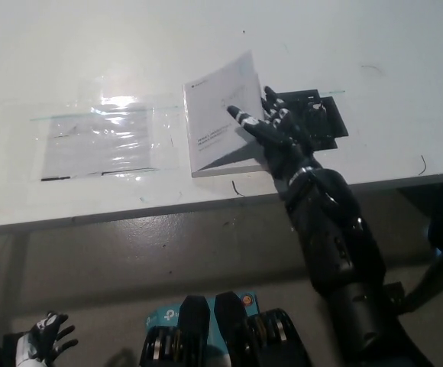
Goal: The robot uses its right hand to slide under the cover of the book kept in the middle of the desk and open it
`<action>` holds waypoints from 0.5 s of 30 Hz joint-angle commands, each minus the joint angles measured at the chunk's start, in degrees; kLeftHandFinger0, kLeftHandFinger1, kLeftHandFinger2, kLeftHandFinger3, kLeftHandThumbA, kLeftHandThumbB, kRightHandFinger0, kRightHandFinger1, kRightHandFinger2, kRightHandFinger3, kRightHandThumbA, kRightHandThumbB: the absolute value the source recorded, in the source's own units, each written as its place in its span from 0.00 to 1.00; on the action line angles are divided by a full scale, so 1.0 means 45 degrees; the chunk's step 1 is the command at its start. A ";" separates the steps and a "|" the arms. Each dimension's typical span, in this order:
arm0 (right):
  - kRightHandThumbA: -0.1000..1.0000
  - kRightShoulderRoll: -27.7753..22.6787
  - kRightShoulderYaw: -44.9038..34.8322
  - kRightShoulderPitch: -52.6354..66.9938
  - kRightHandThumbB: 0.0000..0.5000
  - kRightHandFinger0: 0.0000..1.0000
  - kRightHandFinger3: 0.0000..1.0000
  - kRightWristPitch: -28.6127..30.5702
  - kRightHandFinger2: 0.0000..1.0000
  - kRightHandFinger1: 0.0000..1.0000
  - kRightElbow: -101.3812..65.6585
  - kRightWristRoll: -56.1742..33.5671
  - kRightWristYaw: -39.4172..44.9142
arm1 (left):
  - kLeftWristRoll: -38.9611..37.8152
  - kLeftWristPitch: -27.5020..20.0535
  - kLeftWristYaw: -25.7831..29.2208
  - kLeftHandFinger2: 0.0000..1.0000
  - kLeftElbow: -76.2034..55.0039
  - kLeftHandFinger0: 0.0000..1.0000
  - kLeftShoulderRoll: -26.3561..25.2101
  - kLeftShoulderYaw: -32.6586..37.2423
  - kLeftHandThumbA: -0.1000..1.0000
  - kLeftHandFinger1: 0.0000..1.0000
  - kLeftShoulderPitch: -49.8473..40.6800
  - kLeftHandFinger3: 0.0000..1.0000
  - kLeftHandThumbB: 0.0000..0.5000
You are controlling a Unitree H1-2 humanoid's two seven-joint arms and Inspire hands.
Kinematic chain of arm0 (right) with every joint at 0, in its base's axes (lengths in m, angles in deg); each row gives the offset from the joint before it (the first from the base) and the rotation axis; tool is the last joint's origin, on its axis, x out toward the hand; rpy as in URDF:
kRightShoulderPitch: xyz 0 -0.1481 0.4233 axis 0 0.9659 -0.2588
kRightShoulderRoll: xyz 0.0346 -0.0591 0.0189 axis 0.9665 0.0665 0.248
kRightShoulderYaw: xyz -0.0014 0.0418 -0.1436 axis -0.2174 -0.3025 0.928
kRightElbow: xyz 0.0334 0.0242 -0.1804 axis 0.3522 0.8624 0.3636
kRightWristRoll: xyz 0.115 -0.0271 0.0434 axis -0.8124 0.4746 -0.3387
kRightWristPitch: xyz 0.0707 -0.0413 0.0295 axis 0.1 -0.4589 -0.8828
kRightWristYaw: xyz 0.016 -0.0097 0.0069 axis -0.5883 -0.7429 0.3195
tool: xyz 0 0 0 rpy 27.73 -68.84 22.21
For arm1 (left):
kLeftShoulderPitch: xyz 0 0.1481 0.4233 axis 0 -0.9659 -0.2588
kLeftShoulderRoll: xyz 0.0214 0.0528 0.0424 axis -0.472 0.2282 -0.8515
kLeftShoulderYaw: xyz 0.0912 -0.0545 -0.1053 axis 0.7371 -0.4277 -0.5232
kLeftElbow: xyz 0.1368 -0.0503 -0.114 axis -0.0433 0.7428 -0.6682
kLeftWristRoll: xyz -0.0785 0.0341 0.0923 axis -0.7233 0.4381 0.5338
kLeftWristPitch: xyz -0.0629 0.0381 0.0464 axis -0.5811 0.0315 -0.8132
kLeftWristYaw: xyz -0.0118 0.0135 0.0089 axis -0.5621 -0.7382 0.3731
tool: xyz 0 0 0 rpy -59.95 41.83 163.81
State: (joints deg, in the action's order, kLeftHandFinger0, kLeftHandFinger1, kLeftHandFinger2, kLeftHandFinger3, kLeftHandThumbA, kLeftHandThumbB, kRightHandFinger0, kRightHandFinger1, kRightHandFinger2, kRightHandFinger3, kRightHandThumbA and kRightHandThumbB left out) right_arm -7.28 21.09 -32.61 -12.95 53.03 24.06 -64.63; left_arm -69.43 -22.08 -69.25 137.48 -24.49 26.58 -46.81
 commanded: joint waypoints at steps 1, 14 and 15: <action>0.87 0.0298 0.0298 -0.1180 0.52 0.76 1.00 0.0045 1.00 1.00 -0.0522 0.0283 0.0374 | -0.0026 -0.0191 0.0225 0.57 0.0026 0.40 -0.0264 -0.0018 0.88 0.50 0.0010 0.60 0.57; 0.96 0.0812 0.1029 -0.1626 0.65 0.77 1.00 0.0260 0.97 0.98 -0.0370 0.1064 0.0458 | 0.0143 -0.0088 0.0493 0.52 -0.0144 0.37 -0.0224 0.0140 0.89 0.44 -0.0099 0.45 0.51; 0.97 0.0842 0.1110 -0.1567 0.59 0.78 1.00 0.0269 0.96 0.98 -0.0367 0.1134 0.0448 | 0.0199 -0.0063 0.0522 0.51 -0.0192 0.37 -0.0224 0.0186 0.89 0.44 -0.0084 0.43 0.50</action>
State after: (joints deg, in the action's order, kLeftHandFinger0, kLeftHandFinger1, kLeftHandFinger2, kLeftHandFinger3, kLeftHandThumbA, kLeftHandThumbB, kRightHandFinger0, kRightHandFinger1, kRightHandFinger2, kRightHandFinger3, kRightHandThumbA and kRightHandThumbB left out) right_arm -4.97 24.09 -36.47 -13.47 52.05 26.45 -64.40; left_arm -69.29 -22.10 -68.21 137.57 -24.54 26.89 -47.50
